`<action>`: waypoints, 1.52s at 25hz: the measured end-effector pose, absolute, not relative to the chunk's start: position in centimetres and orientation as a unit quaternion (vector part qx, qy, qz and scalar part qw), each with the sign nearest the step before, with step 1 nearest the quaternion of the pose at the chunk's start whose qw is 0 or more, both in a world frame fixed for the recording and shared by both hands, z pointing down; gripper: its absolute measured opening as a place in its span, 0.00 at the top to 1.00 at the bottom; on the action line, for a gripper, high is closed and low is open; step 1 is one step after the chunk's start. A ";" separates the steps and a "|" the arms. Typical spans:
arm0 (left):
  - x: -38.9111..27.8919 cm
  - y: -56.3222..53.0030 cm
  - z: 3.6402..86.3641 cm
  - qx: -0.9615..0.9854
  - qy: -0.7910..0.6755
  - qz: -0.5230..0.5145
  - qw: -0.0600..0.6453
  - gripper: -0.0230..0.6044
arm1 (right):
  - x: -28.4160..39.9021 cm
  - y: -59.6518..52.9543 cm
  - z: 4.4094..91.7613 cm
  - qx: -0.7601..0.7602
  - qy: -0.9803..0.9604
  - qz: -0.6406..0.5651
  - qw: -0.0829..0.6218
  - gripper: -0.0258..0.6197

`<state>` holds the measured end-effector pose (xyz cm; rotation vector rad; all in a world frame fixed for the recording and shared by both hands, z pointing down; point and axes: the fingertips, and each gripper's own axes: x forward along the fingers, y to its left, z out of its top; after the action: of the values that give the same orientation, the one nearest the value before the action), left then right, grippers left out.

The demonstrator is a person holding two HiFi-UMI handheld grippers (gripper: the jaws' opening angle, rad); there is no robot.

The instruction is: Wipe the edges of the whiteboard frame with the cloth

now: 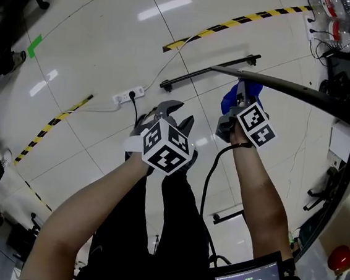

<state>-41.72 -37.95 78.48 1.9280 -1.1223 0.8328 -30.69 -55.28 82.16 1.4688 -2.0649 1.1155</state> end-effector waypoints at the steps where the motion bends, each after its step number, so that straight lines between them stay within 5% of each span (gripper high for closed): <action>1: -41.4 -38.0 78.2 0.754 -0.436 0.325 0.369 0.71 | -31.4 -54.5 82.1 0.506 -0.742 0.390 0.202 0.79; 6: -40.7 -38.4 76.9 0.761 -0.433 0.323 0.358 0.71 | -35.6 -51.8 79.9 0.423 -0.809 0.322 0.252 0.79; 11: -42.6 -40.1 75.5 0.775 -0.443 0.361 0.270 0.70 | -39.9 -51.1 75.7 0.350 -0.854 0.319 0.214 0.79; 14: -43.7 -42.6 73.9 0.799 -0.428 0.389 0.167 0.51 | -42.2 -48.9 72.1 0.256 -0.880 0.363 0.169 0.79; 17: -42.3 -43.4 72.6 0.853 -0.338 0.374 0.137 0.31 | -43.8 -45.3 68.6 0.136 -0.891 0.409 0.142 0.79; 20: -39.5 -41.8 70.9 0.899 -0.224 0.346 0.145 0.36 | -43.8 -42.2 66.2 0.055 -0.907 0.390 0.148 0.77; 24: -38.8 -41.6 71.6 0.893 -0.218 0.375 0.116 0.70 | -42.6 -41.5 65.7 0.063 -0.924 0.335 0.173 0.67; 28: -42.8 -45.3 76.0 0.816 -0.339 0.414 0.219 0.72 | -39.6 -44.3 66.6 0.212 -0.919 0.278 0.184 0.62; 31: -44.6 -49.1 77.9 0.780 -0.390 0.400 0.281 0.72 | -37.4 -44.8 66.9 0.267 -0.906 0.265 0.196 0.73; 38: -40.1 -56.0 82.1 0.824 -0.324 0.425 0.186 0.71 | -36.7 -38.6 67.0 0.241 -0.902 0.269 0.238 0.84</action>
<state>-40.12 -55.99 82.08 2.3207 -0.9134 1.1974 -36.71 -38.56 67.05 0.6594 -2.4711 0.7368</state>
